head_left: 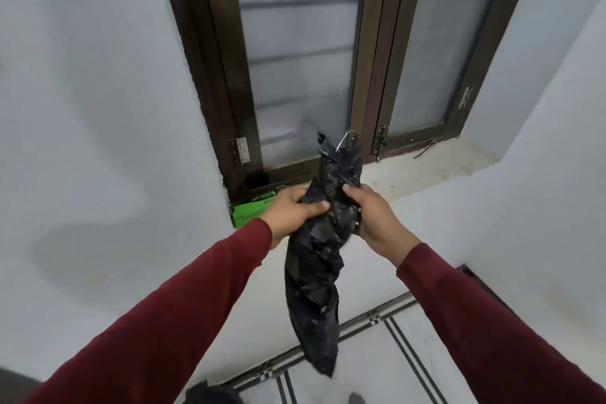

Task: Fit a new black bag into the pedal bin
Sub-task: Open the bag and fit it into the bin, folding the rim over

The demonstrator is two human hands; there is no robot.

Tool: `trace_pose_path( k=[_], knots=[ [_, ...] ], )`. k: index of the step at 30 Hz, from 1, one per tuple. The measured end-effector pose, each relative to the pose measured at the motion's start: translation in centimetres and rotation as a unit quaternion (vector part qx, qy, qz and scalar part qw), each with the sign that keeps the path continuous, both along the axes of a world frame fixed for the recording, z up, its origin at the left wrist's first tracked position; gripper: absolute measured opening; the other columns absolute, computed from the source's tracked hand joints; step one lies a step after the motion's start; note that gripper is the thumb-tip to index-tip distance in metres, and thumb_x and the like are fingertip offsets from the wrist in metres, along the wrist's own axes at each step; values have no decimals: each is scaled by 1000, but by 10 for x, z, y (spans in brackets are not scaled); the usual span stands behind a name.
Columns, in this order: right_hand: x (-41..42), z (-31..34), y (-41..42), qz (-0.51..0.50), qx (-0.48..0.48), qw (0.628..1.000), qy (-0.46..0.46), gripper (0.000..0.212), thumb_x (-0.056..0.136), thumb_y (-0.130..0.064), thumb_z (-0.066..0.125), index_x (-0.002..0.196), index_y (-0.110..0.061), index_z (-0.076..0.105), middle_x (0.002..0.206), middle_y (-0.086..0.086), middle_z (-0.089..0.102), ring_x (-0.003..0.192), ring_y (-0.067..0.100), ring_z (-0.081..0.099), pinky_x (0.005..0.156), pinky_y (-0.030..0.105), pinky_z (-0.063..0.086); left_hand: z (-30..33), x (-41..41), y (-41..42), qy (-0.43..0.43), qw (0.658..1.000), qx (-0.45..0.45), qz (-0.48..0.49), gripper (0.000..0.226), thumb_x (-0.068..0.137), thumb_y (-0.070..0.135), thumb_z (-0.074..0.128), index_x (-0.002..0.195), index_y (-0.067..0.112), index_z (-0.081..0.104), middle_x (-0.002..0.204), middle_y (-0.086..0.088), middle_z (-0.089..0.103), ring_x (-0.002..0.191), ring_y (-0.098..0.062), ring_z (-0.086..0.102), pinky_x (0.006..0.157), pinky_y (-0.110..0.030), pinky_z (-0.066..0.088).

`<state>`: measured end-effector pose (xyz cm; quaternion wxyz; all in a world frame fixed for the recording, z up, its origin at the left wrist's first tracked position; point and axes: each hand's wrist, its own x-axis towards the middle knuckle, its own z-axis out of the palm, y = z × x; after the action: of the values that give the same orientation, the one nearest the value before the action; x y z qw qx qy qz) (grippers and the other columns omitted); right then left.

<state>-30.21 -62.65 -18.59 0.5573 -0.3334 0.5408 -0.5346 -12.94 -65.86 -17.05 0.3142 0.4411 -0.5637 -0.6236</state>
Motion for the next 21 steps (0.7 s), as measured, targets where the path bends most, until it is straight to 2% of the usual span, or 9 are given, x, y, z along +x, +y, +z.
trace_pose_path(
  k=[3, 7, 9, 11, 12, 15, 17, 19, 21],
  knots=[
    [26, -2, 58, 40, 29, 998, 29, 55, 90, -59, 67, 132, -24, 56, 127, -5, 69, 115, 23, 67, 99, 48, 55, -2, 12, 26, 55, 988, -11, 141, 19, 96, 11, 69, 112, 0, 73, 110, -19, 76, 93, -28, 73, 77, -28, 61],
    [55, -15, 116, 173, 62, 976, 117, 26, 93, -27, 74, 117, -20, 72, 113, 2, 78, 106, 23, 74, 97, 44, 58, 4, 28, 54, 24, 975, -83, 207, 17, 97, 29, 68, 104, 16, 75, 105, -7, 79, 102, -26, 74, 95, -46, 59],
    [62, -14, 129, 122, 55, 985, 105, 16, 95, -15, 70, 109, -9, 75, 109, 13, 79, 102, 29, 75, 90, 43, 61, 12, 42, 80, 33, 986, -42, 160, 35, 94, 47, 70, 117, 20, 70, 113, -2, 77, 108, -23, 72, 97, -48, 58],
    [67, -7, 142, 68, 43, 997, 21, 19, 98, -13, 66, 114, -7, 73, 109, 16, 78, 97, 29, 76, 77, 37, 63, 17, 60, 113, -8, 998, 36, 57, 68, 80, 66, 76, 133, 26, 61, 124, 5, 73, 113, -20, 70, 97, -46, 57],
    [69, -4, 146, 52, 35, 998, -12, 20, 99, -14, 64, 117, -8, 71, 110, 15, 78, 97, 29, 75, 75, 36, 62, 14, 70, 127, -43, 997, 67, 10, 72, 76, 65, 79, 134, 26, 61, 125, 5, 73, 113, -21, 71, 97, -45, 58],
    [79, -3, 161, 37, 46, 998, -35, 24, 100, -13, 62, 122, -7, 69, 111, 16, 77, 99, 32, 75, 80, 41, 62, 2, 92, 175, -112, 989, 72, -66, 37, 87, 29, 81, 120, 15, 72, 115, -7, 77, 109, -26, 73, 92, -40, 60],
    [88, -5, 187, 41, 71, 996, -31, 27, 98, -17, 65, 122, -4, 68, 113, 18, 76, 93, 29, 74, 83, 41, 62, -5, 99, 210, -88, 994, 63, 8, 24, 91, 15, 75, 113, 5, 74, 108, -16, 78, 102, -31, 75, 86, -39, 61],
    [97, -10, 216, 42, 85, 995, 28, 35, 93, -33, 72, 119, -10, 65, 120, 16, 72, 95, 24, 71, 89, 44, 60, -12, 105, 238, -76, 990, 29, 114, 16, 93, 17, 74, 100, 3, 76, 93, -17, 78, 85, -32, 75, 80, -38, 61],
    [106, -14, 249, 51, 66, 989, 121, 75, 76, -59, 79, 132, -19, 49, 129, 4, 62, 111, 19, 64, 96, 45, 57, -22, 109, 257, -129, 967, -13, 220, 22, 89, 30, 75, 85, 8, 77, 82, -13, 78, 78, -30, 74, 80, -40, 61]
  ],
)
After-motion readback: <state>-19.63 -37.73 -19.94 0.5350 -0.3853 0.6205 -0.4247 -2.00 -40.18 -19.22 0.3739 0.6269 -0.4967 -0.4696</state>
